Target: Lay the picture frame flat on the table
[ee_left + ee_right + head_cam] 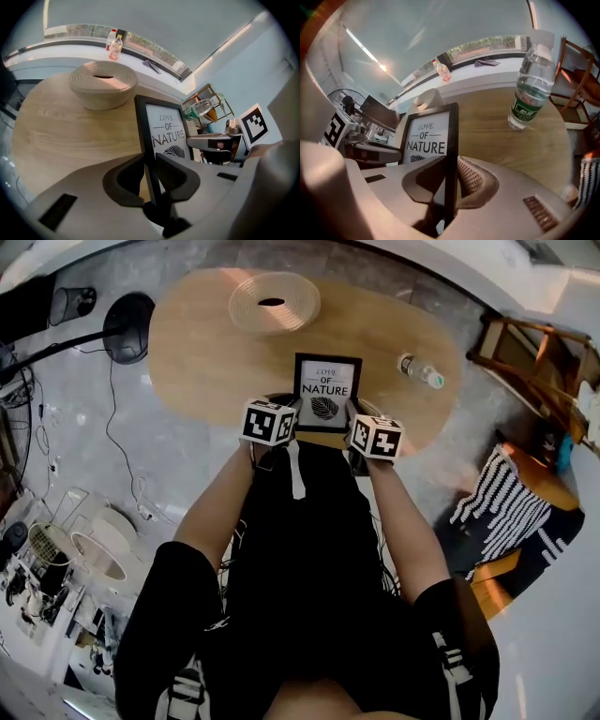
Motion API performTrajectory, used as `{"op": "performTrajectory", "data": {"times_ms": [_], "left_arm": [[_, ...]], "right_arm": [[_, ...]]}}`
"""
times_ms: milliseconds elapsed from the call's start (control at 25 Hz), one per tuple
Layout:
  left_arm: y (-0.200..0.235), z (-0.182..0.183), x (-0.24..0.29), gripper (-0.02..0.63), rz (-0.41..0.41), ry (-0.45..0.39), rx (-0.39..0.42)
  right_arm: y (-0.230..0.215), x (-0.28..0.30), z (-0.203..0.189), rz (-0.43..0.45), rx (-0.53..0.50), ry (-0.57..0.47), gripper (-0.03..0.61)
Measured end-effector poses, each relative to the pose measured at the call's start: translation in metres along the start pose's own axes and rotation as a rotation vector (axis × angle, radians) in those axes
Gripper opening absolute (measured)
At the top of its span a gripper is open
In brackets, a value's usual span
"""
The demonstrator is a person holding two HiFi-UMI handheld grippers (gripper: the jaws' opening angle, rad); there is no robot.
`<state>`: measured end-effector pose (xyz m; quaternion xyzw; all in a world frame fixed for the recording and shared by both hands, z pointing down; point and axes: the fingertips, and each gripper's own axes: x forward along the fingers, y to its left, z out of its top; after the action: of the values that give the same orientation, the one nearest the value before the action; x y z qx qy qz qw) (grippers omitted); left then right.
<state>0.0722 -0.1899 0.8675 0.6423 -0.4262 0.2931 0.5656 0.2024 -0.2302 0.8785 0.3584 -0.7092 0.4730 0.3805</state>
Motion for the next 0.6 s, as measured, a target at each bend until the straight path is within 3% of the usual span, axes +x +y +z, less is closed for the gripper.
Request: {"op": "performTrajectory", "data": {"times_ms": [440,600], "left_arm": [[0.053,-0.023,0.081,0.091,-0.028,0.062,-0.052],[0.066,-0.031,0.093,0.091,-0.004,0.082,-0.091]], "right_arm": [[-0.033,0.084,-0.03,-0.064,0.031,0.064,0.091],[-0.034,0.101,-0.038,-0.098,0.007,0.081,0.091]]}}
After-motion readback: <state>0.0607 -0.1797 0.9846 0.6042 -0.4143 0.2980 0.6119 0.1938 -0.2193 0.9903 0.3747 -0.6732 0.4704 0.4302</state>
